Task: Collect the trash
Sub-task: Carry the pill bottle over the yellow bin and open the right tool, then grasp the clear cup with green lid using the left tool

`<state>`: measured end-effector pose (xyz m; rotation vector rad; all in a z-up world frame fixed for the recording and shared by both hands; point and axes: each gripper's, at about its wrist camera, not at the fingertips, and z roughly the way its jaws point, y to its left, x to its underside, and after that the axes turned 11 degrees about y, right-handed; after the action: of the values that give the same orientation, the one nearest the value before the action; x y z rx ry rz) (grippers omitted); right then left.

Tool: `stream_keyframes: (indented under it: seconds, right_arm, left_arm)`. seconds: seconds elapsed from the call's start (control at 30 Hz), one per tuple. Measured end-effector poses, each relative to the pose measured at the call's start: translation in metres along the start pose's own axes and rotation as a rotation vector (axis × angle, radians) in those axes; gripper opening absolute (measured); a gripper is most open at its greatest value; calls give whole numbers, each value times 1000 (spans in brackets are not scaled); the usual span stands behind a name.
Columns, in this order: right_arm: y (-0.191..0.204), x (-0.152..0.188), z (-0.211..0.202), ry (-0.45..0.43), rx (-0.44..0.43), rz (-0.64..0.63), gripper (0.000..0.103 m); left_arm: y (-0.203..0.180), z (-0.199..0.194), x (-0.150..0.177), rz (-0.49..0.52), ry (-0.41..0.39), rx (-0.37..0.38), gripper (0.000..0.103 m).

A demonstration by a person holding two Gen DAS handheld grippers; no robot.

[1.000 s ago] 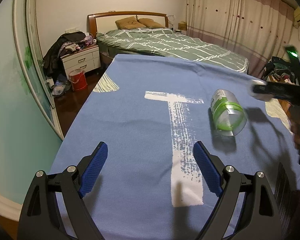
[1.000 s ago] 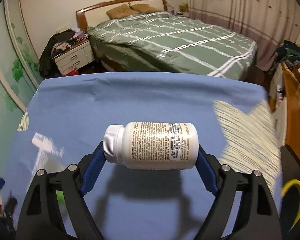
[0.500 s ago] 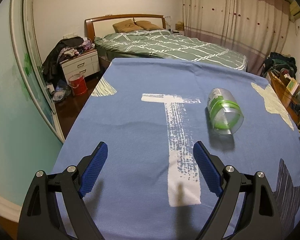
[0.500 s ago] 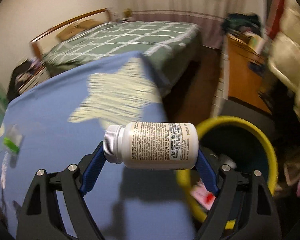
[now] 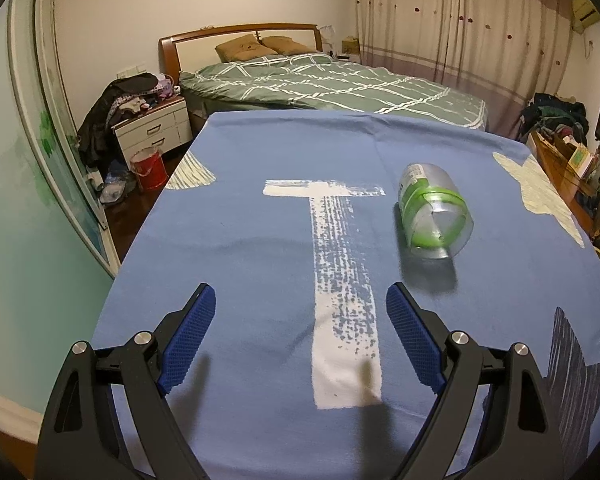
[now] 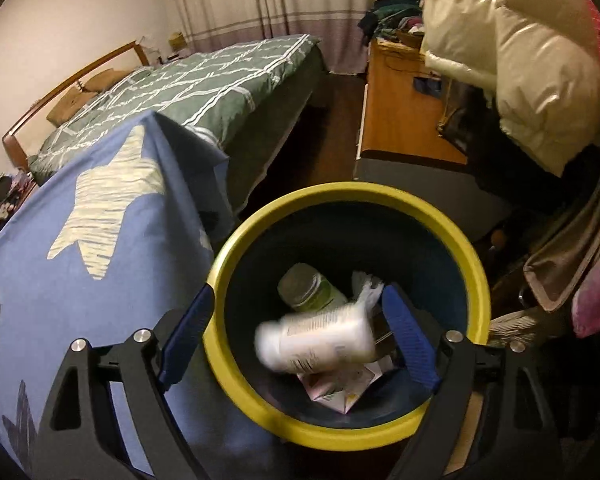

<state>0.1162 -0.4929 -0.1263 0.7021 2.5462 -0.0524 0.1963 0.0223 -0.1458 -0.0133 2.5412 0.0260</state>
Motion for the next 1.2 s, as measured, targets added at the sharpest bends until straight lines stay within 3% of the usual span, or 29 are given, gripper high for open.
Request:
stream_keyframes:
  seconds: [0.4,0.77,1.2]
  right_arm:
    - [1,6,-10,-22,-9,9,83]
    - [9,7,-9,-8,-15,-2,83]
    - [16,7,-7,-5,-42,-3,83]
  left_arm:
    - [-42,0,-9,80,30,77,86]
    - [-77,33,-49,122,118,123,85]
    - [-95,67,-83,111,160,140,58]
